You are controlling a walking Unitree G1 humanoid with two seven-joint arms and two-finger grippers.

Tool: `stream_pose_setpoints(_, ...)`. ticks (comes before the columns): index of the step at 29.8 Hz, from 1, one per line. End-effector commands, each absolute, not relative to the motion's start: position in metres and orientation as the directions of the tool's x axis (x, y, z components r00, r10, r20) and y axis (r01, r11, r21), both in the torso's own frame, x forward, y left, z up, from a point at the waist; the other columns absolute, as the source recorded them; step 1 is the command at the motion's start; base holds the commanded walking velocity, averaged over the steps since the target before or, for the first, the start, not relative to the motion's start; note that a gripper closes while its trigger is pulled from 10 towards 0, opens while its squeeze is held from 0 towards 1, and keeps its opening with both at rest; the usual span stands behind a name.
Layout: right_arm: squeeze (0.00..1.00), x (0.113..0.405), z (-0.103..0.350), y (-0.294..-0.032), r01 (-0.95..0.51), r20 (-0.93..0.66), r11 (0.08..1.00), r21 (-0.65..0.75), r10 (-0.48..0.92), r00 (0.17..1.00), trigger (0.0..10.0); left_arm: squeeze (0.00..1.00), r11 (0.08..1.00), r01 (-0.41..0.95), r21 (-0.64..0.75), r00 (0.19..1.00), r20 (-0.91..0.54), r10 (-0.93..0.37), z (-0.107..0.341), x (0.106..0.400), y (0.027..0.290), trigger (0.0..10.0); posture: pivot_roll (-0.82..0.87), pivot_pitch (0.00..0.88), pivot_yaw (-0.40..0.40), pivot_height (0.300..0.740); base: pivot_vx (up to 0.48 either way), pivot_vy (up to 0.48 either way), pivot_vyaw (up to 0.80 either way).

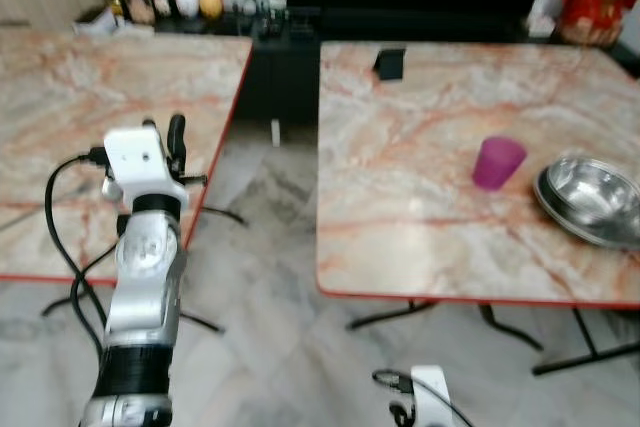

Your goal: Setting the table

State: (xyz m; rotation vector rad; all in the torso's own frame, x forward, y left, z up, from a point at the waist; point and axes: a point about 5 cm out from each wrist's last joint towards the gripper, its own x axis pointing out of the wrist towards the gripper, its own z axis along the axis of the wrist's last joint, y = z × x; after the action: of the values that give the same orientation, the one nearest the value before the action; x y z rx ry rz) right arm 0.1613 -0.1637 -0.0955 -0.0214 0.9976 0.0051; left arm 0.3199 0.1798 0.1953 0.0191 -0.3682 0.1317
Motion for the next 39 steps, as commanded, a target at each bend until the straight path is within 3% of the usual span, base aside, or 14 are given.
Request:
stream_pose_setpoints(1,0.00,0.160,-0.096,-0.164,-0.022,-0.842,0.999,-0.024,-0.008,0.540,10.0,0.00,0.990,-0.140,0.000,0.917,0.378,0.129,0.201,0.320,0.181,10.0,0.02,0.000,-0.023,0.740,0.000,0.371,0.00)
stream_pose_setpoints(26,0.00,0.162,-0.095,-0.164,-0.032,-0.839,0.999,-0.020,0.001,0.544,10.0,0.00,0.986,-0.165,0.011,0.914,0.376,0.149,0.201,0.319,0.188,10.0,0.02,0.000,-0.027,0.740,0.000,0.371,0.76)
stream_pose_setpoints(39,0.00,0.162,-0.095,-0.164,-0.012,-0.838,1.000,-0.019,-0.010,0.546,10.0,0.00,0.975,-0.191,0.116,0.940,0.306,0.148,0.177,0.312,0.206,10.0,0.02,0.000,-0.026,0.740,0.000,0.257,0.00)
